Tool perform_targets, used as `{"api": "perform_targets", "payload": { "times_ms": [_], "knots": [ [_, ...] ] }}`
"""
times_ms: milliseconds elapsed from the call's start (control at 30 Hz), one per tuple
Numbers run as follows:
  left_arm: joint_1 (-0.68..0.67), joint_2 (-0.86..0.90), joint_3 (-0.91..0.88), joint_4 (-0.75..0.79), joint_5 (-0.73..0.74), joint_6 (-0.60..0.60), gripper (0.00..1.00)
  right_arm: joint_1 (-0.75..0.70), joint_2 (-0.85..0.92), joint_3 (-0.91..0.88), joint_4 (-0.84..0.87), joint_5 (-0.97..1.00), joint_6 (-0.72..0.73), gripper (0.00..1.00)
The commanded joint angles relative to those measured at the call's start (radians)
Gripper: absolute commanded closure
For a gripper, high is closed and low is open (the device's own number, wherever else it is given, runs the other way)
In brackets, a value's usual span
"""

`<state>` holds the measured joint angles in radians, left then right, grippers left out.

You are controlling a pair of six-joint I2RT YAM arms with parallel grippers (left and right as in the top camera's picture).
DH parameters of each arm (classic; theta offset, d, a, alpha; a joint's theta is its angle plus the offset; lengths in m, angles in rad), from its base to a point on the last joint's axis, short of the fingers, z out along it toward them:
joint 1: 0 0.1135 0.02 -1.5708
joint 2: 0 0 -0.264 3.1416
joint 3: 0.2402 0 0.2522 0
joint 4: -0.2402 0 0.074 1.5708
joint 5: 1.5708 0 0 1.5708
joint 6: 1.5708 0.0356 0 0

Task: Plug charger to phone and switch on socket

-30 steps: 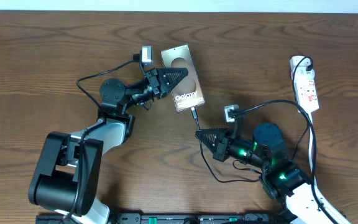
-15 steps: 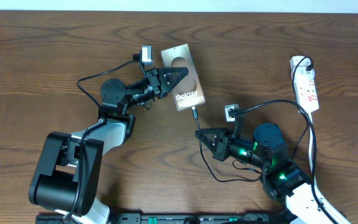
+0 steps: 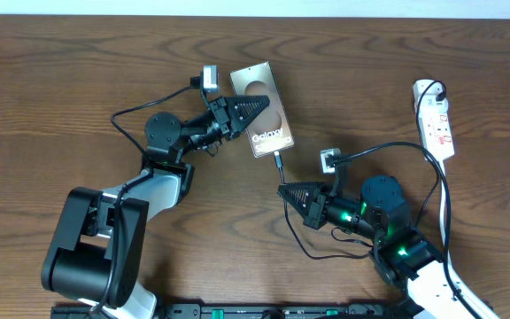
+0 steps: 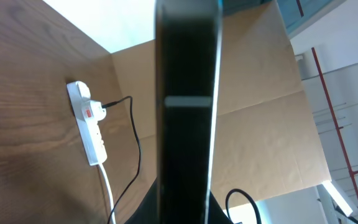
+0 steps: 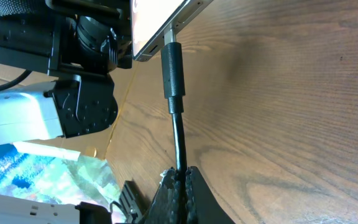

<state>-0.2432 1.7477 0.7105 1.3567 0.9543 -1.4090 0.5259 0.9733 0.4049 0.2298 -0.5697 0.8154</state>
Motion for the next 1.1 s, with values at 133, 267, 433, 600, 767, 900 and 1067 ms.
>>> {"api": "perform_targets", "payload": {
  "times_ms": [133,267,433,600,767,900,1067],
  "knots": [
    [-0.005,-0.014,0.011,0.014,-0.002,0.021,0.92,-0.007,0.031,0.02,0.013,0.01,0.016,0.99],
    [-0.005,-0.014,0.011,0.014,-0.002,0.021,0.92,-0.007,0.064,0.02,0.031,0.002,0.03,0.99],
    [-0.005,-0.014,0.011,0.014,-0.001,0.022,0.92,-0.007,0.087,0.02,0.09,-0.021,0.03,0.99],
    [-0.005,-0.014,0.011,0.013,0.036,0.056,0.93,-0.008,0.087,0.02,0.125,-0.02,0.021,0.99],
    [-0.005,-0.014,0.011,0.014,0.079,0.074,0.92,-0.008,0.087,0.02,0.126,-0.021,0.011,0.99],
    [-0.005,-0.014,0.011,0.014,0.085,0.074,0.93,-0.008,0.086,0.02,0.127,-0.024,-0.021,0.99],
    [-0.005,-0.014,0.011,0.015,0.09,0.073,0.93,-0.008,0.086,0.02,0.122,-0.024,-0.065,0.99]
  ]
}}
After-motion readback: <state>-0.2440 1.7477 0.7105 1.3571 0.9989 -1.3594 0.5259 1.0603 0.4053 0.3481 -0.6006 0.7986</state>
